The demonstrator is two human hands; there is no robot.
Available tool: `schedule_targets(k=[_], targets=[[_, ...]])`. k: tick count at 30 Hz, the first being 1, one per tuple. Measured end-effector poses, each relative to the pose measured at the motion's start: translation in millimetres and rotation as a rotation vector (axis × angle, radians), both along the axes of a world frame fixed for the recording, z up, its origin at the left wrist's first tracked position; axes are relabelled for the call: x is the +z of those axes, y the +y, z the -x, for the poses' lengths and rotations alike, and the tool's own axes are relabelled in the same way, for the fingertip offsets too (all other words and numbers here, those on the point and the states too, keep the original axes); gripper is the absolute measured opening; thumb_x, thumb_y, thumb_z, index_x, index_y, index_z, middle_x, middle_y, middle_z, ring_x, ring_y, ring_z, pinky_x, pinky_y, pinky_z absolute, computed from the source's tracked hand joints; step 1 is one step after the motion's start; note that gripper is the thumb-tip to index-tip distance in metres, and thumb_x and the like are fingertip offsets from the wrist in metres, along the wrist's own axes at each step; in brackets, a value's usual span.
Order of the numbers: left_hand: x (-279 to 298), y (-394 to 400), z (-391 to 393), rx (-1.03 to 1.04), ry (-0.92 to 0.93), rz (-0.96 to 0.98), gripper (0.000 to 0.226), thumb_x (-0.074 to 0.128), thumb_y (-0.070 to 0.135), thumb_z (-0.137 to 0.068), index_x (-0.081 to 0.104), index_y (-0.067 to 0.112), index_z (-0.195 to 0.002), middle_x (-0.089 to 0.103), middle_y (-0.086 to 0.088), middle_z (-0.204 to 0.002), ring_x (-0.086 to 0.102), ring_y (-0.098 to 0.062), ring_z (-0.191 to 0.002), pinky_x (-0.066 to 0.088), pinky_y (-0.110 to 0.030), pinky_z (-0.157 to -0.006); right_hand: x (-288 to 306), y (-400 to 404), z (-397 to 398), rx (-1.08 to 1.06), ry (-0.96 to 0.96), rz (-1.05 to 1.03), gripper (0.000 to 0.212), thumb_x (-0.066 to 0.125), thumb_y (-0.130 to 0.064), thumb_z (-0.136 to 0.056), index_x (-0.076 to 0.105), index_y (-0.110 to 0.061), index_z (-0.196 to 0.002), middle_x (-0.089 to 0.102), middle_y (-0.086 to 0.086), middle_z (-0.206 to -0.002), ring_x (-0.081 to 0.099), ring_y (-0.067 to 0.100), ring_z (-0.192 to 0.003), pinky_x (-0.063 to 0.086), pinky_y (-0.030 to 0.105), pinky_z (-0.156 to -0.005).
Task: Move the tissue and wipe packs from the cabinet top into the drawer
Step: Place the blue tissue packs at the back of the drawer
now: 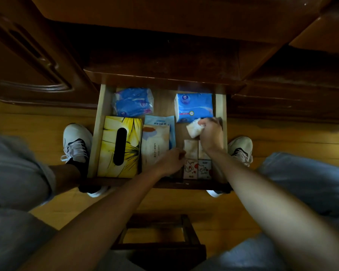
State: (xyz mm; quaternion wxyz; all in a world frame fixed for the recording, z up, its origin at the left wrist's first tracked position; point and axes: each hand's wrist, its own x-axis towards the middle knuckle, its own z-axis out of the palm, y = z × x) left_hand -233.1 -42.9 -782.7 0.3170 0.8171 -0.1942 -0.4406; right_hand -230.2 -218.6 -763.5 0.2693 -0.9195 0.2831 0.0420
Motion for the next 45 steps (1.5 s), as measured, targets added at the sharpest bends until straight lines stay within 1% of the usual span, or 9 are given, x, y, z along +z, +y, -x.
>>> schedule_targets(k=[2, 10, 18, 23, 30, 34, 39, 41, 45], targets=[[0, 3, -1, 0.037, 0.005, 0.016, 0.036, 0.050, 0.028, -0.100, 0.058, 0.018, -0.135, 0.062, -0.007, -0.133, 0.060, -0.021, -0.117, 0.053, -0.040, -0.095, -3, -2, -6, 0.056, 0.018, 0.046, 0.032, 0.052, -0.004, -0.098, 0.064, -0.010, -0.126, 0.059, 0.013, -0.134, 0.056, 0.029, -0.123, 0.050, 0.041, -0.097], [6, 12, -7, 0.099, -0.104, 0.086, 0.028, 0.052, 0.030, -0.096, 0.066, 0.026, -0.120, 0.070, -0.004, -0.116, 0.065, -0.019, -0.102, 0.056, -0.038, -0.084, -14, -7, -30, 0.269, 0.211, 0.282, 0.034, 0.060, -0.015, -0.099, 0.061, -0.027, -0.130, 0.068, 0.007, -0.124, 0.065, 0.026, -0.110, 0.054, 0.039, -0.086], [0, 15, -5, 0.094, -0.072, 0.094, 0.027, 0.052, 0.027, -0.099, 0.064, 0.024, -0.124, 0.067, -0.003, -0.123, 0.062, -0.019, -0.111, 0.049, -0.030, -0.083, -20, 1, -19, 0.227, 0.223, 0.049, 0.045, 0.066, -0.020, -0.094, 0.055, -0.026, -0.137, 0.066, 0.003, -0.125, 0.064, 0.020, -0.111, 0.055, 0.045, -0.093], [2, 11, -2, 0.014, 0.036, 0.056, 0.038, 0.050, 0.025, -0.102, 0.055, 0.016, -0.138, 0.061, -0.011, -0.134, 0.057, -0.027, -0.122, 0.049, -0.035, -0.095, -21, 7, -19, 0.224, 0.285, -0.001, 0.076, 0.077, -0.032, -0.087, 0.037, -0.026, -0.151, 0.050, 0.006, -0.149, 0.051, 0.028, -0.133, 0.047, 0.047, -0.103], [-7, -7, 14, -0.084, 0.218, -0.013, 0.062, 0.048, 0.015, -0.099, 0.025, 0.015, -0.157, 0.029, -0.010, -0.161, 0.035, -0.028, -0.143, 0.032, -0.032, -0.110, -20, -2, -20, 0.311, 0.381, 0.036, 0.080, 0.076, -0.028, -0.089, 0.032, -0.025, -0.156, 0.043, 0.009, -0.152, 0.049, 0.030, -0.134, 0.047, 0.049, -0.105], [-8, -13, 11, -0.087, 0.229, -0.045, 0.064, 0.048, 0.015, -0.097, 0.027, 0.017, -0.157, 0.028, -0.008, -0.162, 0.029, -0.026, -0.146, 0.024, -0.029, -0.112, -18, -3, -18, 0.322, 0.376, 0.185, 0.060, 0.069, -0.023, -0.093, 0.043, -0.024, -0.147, 0.044, 0.008, -0.148, 0.052, 0.027, -0.127, 0.051, 0.043, -0.097], [1, -4, 2, 0.007, 0.388, 0.074, 0.048, 0.050, 0.014, -0.097, 0.050, 0.020, -0.145, 0.050, -0.007, -0.148, 0.047, -0.024, -0.134, 0.041, -0.041, -0.111, -11, -2, -20, 0.301, 0.098, 0.191, 0.029, 0.058, -0.033, -0.099, 0.056, -0.019, -0.125, 0.060, 0.003, -0.122, 0.059, 0.020, -0.107, 0.046, 0.035, -0.080], [5, 5, 2, 0.033, 0.272, 0.085, 0.036, 0.047, 0.018, -0.099, 0.060, 0.021, -0.132, 0.060, -0.007, -0.136, 0.055, -0.023, -0.123, 0.048, -0.043, -0.103, -7, -1, -19, 0.344, 0.093, 0.056, 0.031, 0.057, -0.039, -0.100, 0.055, -0.022, -0.125, 0.059, -0.006, -0.112, 0.056, 0.012, -0.099, 0.045, 0.034, -0.079], [12, 31, -15, 0.205, -0.328, -0.204, 0.025, 0.051, 0.011, -0.096, 0.074, 0.021, -0.095, 0.072, -0.003, -0.102, 0.068, -0.019, -0.085, 0.059, -0.037, -0.073, -3, 7, -11, 0.609, 0.291, -0.014, 0.030, 0.052, -0.056, -0.093, 0.058, -0.034, -0.112, 0.055, -0.011, -0.099, 0.052, 0.006, -0.087, 0.036, 0.027, -0.066]])
